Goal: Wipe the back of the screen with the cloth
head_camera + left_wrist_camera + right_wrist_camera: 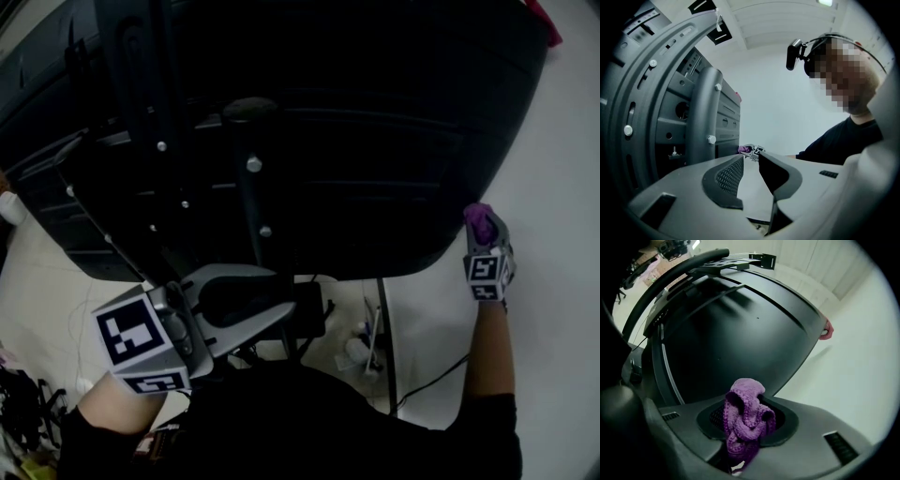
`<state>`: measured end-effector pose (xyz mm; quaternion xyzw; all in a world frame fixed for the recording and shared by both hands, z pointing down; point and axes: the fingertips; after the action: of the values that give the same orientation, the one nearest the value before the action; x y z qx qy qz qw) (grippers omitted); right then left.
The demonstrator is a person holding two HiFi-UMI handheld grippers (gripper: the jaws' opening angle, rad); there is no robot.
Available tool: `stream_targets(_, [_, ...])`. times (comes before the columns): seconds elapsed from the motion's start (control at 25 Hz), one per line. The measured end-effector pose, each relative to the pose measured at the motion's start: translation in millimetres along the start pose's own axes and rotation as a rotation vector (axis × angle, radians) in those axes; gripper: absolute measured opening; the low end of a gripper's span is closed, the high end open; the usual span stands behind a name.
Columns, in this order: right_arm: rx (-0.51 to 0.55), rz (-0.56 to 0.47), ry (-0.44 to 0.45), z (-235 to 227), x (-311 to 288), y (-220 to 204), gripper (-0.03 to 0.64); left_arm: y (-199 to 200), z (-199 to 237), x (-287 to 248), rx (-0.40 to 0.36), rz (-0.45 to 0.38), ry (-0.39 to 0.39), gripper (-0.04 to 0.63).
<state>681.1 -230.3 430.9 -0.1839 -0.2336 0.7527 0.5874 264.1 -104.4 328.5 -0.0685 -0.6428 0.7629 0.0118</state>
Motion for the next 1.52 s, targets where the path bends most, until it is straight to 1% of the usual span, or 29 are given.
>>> stream_targets(0.08, [-0.024, -0.031, 0.004, 8.5, 7.0, 15.2, 0.127, -1.9, 4.0, 2.2, 0.004, 0.001, 0.012, 0.098])
stream_targets(0.16, [0.006, -0.13, 0.06, 34.3, 21.3, 53.6, 0.129, -4.6, 9.2, 2.6, 0.011, 0.007, 0.022, 0.098])
stream_targets(0.2, [0.044, -0.192, 0.112, 53.9, 30.3, 78.4, 0.129, -6.5, 10.8, 2.3, 0.021, 0.014, 0.022, 0.098])
stream_targets(0.28, [0.105, -0.293, 0.25, 106.1, 49.6, 122.7, 0.129, -10.4, 13.5, 1.9, 0.037, 0.023, 0.022, 0.098])
stream_targets(0.36, [0.131, -0.372, 0.395, 165.7, 65.1, 154.7, 0.129, -14.8, 15.1, 1.6, 0.048, 0.028, 0.023, 0.098])
stream_targets(0.4, [0.14, -0.411, 0.454, 192.7, 69.6, 168.0, 0.129, -17.2, 15.2, 1.3, 0.053, 0.031, 0.024, 0.098])
stream_targets(0.48, [0.169, -0.464, 0.534, 234.4, 71.3, 189.0, 0.129, -20.9, 14.4, 0.7, 0.057, 0.036, 0.024, 0.098])
stream_targets(0.6, [0.227, -0.46, 0.603, 266.8, 61.3, 199.2, 0.129, -22.5, 11.5, -1.1, 0.059, 0.035, 0.024, 0.098])
stream_targets(0.68, [0.237, -0.441, 0.636, 271.0, 56.5, 191.3, 0.129, -22.9, 9.0, -3.5, 0.059, 0.036, 0.025, 0.098])
stream_targets(0.8, [0.221, -0.418, 0.666, 261.1, 57.9, 170.1, 0.13, -23.8, 9.0, -4.8, 0.063, 0.037, 0.024, 0.098])
stream_targets(0.88, [0.204, -0.379, 0.67, 249.3, 56.1, 148.6, 0.13, -23.6, 11.8, -3.4, 0.065, 0.034, 0.024, 0.098])
stream_targets(1.0, [0.151, -0.291, 0.663, 219.4, 51.1, 104.9, 0.13, -21.8, 16.3, -1.2, 0.062, 0.025, 0.029, 0.098])
stream_targets(1.16, [0.136, -0.135, 0.613, 174.7, 41.9, 24.2, 0.13, -18.6, 17.4, 2.2, 0.062, 0.013, 0.026, 0.098])
stream_targets(1.28, [0.149, 0.048, 0.563, 149.2, 29.2, -53.5, 0.13, -17.9, 15.2, 4.8, 0.06, 0.009, 0.02, 0.098])
stream_targets(1.36, [0.155, 0.165, 0.558, 142.2, 24.1, -97.8, 0.126, -18.3, 13.9, 6.3, 0.06, 0.011, 0.019, 0.098])
stream_targets(1.4, [0.144, 0.192, 0.557, 140.7, 25.7, -107.7, 0.126, -17.9, 14.9, 7.3, 0.052, 0.006, 0.023, 0.098])
stream_targets(1.44, [0.115, 0.183, 0.555, 139.5, 30.2, -105.0, 0.126, -17.5, 17.2, 8.4, 0.04, -0.001, 0.03, 0.098])
stream_targets(1.48, [0.071, 0.142, 0.553, 138.8, 36.8, -90.4, 0.126, -17.9, 20.0, 9.6, 0.033, -0.006, 0.039, 0.098])
stream_targets(1.52, [0.02, 0.078, 0.556, 139.2, 45.1, -66.5, 0.126, -19.1, 22.4, 10.6, 0.035, -0.006, 0.047, 0.098])
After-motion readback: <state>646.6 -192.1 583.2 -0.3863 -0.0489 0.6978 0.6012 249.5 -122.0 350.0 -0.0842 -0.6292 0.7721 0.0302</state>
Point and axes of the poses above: the fingertips, and each gripper's own axes: x backward along the fingers, z to its left, y out of its top, and after that the axes turned 9 degrees about x, right-handed
